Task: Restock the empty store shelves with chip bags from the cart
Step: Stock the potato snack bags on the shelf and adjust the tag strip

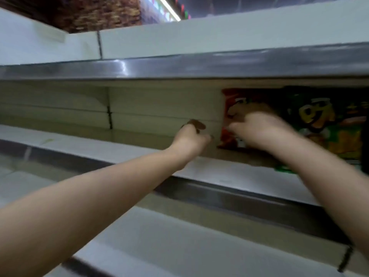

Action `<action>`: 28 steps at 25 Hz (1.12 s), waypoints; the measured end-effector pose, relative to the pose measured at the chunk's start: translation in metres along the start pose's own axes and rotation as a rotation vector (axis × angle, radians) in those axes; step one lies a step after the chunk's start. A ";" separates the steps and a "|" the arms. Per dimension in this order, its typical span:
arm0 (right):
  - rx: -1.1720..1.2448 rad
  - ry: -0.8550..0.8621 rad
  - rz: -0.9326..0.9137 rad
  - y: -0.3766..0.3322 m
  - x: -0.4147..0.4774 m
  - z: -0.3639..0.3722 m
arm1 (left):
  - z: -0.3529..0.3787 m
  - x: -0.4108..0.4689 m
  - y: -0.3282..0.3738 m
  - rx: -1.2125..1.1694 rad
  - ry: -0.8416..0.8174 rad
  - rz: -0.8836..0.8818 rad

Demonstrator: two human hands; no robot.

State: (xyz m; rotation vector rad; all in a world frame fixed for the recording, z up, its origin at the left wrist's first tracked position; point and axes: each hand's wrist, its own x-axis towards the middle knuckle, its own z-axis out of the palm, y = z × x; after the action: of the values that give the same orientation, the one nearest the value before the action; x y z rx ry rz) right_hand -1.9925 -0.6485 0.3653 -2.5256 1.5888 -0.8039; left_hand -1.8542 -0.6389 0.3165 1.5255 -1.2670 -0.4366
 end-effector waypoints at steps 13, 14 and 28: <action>0.781 -0.214 -0.458 -0.225 -0.098 0.133 | -0.243 -0.154 -0.130 -0.012 0.420 -0.131; 0.786 -0.256 -0.472 -0.253 -0.100 0.152 | -0.270 -0.167 -0.146 -0.001 0.462 -0.182; 0.568 -0.995 -0.665 -0.508 -0.178 0.425 | -0.476 -0.313 -0.345 0.037 0.909 -0.816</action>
State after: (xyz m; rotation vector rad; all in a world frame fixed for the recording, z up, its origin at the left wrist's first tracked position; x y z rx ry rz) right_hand -1.4403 -0.3533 0.0843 -2.3260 0.1846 0.0729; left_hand -1.4265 -0.1790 0.0946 1.9024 0.0754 -0.1634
